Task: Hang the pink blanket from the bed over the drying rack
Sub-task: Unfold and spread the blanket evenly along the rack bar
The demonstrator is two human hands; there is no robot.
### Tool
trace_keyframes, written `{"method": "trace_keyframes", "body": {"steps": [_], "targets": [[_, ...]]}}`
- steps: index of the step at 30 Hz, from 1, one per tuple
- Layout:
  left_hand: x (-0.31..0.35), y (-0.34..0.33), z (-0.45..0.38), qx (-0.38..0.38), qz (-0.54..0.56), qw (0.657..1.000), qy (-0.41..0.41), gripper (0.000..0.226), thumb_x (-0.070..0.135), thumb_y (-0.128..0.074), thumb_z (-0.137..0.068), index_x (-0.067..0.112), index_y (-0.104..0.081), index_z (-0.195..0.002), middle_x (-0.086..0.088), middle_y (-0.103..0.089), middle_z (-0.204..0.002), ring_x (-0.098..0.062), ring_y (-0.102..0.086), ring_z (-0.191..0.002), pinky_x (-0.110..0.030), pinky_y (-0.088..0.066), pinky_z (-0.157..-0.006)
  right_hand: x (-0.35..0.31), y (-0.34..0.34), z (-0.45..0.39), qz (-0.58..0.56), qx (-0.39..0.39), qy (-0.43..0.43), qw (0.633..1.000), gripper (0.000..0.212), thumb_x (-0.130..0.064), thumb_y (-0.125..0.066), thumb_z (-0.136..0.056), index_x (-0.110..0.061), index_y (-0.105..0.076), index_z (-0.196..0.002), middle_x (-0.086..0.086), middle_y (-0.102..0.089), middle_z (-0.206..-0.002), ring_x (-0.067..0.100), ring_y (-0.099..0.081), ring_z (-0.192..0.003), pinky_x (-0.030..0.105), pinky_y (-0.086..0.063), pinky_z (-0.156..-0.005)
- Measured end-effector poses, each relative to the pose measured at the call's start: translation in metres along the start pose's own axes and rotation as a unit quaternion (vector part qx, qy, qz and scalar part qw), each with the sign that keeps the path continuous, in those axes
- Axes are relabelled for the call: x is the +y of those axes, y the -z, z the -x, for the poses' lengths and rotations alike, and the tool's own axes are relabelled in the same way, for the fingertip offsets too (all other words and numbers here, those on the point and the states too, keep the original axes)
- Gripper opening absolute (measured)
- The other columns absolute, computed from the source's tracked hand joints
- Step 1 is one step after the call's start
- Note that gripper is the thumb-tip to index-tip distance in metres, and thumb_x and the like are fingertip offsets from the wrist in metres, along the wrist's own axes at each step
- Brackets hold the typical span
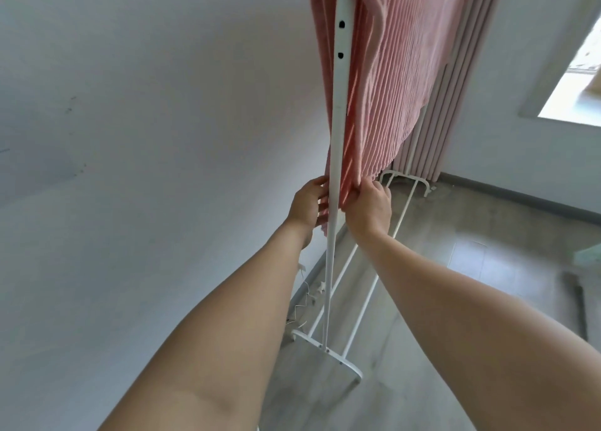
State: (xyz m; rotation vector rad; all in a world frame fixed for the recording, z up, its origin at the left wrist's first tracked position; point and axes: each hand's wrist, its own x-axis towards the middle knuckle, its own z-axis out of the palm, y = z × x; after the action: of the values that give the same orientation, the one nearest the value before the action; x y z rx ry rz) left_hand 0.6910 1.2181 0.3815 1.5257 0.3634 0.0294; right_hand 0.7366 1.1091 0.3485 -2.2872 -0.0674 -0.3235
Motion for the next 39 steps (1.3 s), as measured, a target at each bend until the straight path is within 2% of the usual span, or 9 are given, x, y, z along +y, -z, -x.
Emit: {"method": "trace_keyframes", "body": {"steps": [8,14,20,25,28,31,34,36,39], "targets": [[-0.012,-0.003,0.004,-0.005,-0.020,0.999,-0.037,0.040,0.048,-0.037,-0.103,0.037,-0.074,-0.093,-0.007,-0.074,-0.105,-0.027,-0.069,-0.103,-0.046,-0.057,-0.094,0.007,-0.018,0.026,0.074,-0.045,0.124,0.989,0.018,-0.016,-0.048,-0.097,-0.006,-0.063,-0.097,0.012,-0.058,-0.095,0.031,-0.048,-0.094,0.044,-0.047,-0.081],[-0.013,-0.004,0.009,0.011,-0.035,0.997,-0.068,0.034,0.054,-0.037,-0.093,0.040,-0.064,-0.105,0.000,-0.071,-0.108,-0.021,-0.069,-0.101,-0.042,-0.058,-0.092,0.022,-0.026,0.041,0.094,-0.125,0.135,0.978,0.018,-0.018,-0.046,-0.099,-0.007,-0.061,-0.102,0.008,-0.052,-0.095,0.028,-0.047,-0.097,0.040,-0.048,-0.082],[-0.004,-0.004,0.013,0.072,-0.034,0.992,-0.102,0.046,0.049,-0.035,-0.093,0.015,-0.065,-0.098,-0.010,-0.071,-0.100,-0.028,-0.068,-0.098,-0.053,-0.055,-0.091,0.018,-0.011,0.043,0.031,-0.056,0.150,0.987,0.021,-0.018,-0.050,-0.096,-0.006,-0.067,-0.097,0.009,-0.059,-0.100,0.029,-0.050,-0.099,0.040,-0.047,-0.084],[0.002,-0.007,0.014,0.113,-0.057,0.985,-0.119,0.015,0.029,-0.046,-0.088,0.018,-0.049,-0.078,-0.008,-0.061,-0.083,-0.033,-0.062,-0.082,-0.058,-0.054,-0.086,0.004,0.006,0.050,-0.043,0.010,0.135,0.990,0.013,-0.010,-0.052,-0.088,-0.007,-0.065,-0.087,0.006,-0.064,-0.102,0.027,-0.056,-0.095,0.034,-0.046,-0.080],[0.004,-0.012,0.018,0.096,-0.027,0.988,-0.121,0.028,0.037,-0.045,-0.087,0.024,-0.058,-0.108,-0.001,-0.067,-0.105,-0.026,-0.067,-0.098,-0.050,-0.055,-0.092,-0.003,0.013,0.050,-0.085,0.003,0.080,0.993,0.011,-0.009,-0.056,-0.078,-0.009,-0.059,-0.067,-0.001,-0.059,-0.088,0.023,-0.056,-0.075,0.033,-0.046,-0.068],[0.000,-0.014,0.018,0.057,-0.017,0.991,-0.120,0.046,0.051,-0.041,-0.093,0.033,-0.055,-0.133,0.005,-0.065,-0.123,-0.018,-0.064,-0.113,-0.046,-0.051,-0.101,-0.010,0.017,0.035,-0.158,-0.005,-0.031,0.987,0.009,-0.018,-0.060,-0.077,-0.011,-0.060,-0.072,0.002,-0.061,-0.080,0.021,-0.060,-0.068,0.031,-0.050,-0.059],[-0.001,-0.009,0.012,0.033,-0.008,0.996,-0.080,0.046,0.058,-0.034,-0.090,0.042,-0.066,-0.118,0.001,-0.065,-0.126,-0.023,-0.061,-0.119,-0.050,-0.049,-0.103,-0.008,0.013,0.015,-0.192,-0.062,-0.123,0.972,0.030,-0.034,-0.056,-0.061,-0.012,-0.064,-0.080,0.010,-0.067,-0.079,0.028,-0.067,-0.061,0.035,-0.059,-0.053],[0.000,-0.006,0.009,0.006,-0.020,0.998,-0.058,0.042,0.053,-0.033,-0.091,0.041,-0.069,-0.109,-0.001,-0.065,-0.126,-0.024,-0.058,-0.122,-0.047,-0.049,-0.103,-0.005,0.006,0.009,-0.195,-0.091,-0.133,0.968,0.020,-0.027,-0.057,-0.065,-0.015,-0.062,-0.080,0.012,-0.068,-0.072,0.032,-0.067,-0.062,0.045,-0.061,-0.060],[0.008,-0.005,0.005,-0.024,-0.043,0.997,-0.054,0.035,0.042,-0.036,-0.099,0.022,-0.065,-0.094,-0.006,-0.067,-0.095,-0.025,-0.064,-0.086,-0.032,-0.054,-0.073,-0.006,0.001,0.003,-0.243,-0.128,-0.139,0.951,0.013,-0.015,-0.062,-0.086,-0.005,-0.069,-0.083,0.015,-0.070,-0.066,0.030,-0.070,-0.058,0.044,-0.062,-0.064]]}}
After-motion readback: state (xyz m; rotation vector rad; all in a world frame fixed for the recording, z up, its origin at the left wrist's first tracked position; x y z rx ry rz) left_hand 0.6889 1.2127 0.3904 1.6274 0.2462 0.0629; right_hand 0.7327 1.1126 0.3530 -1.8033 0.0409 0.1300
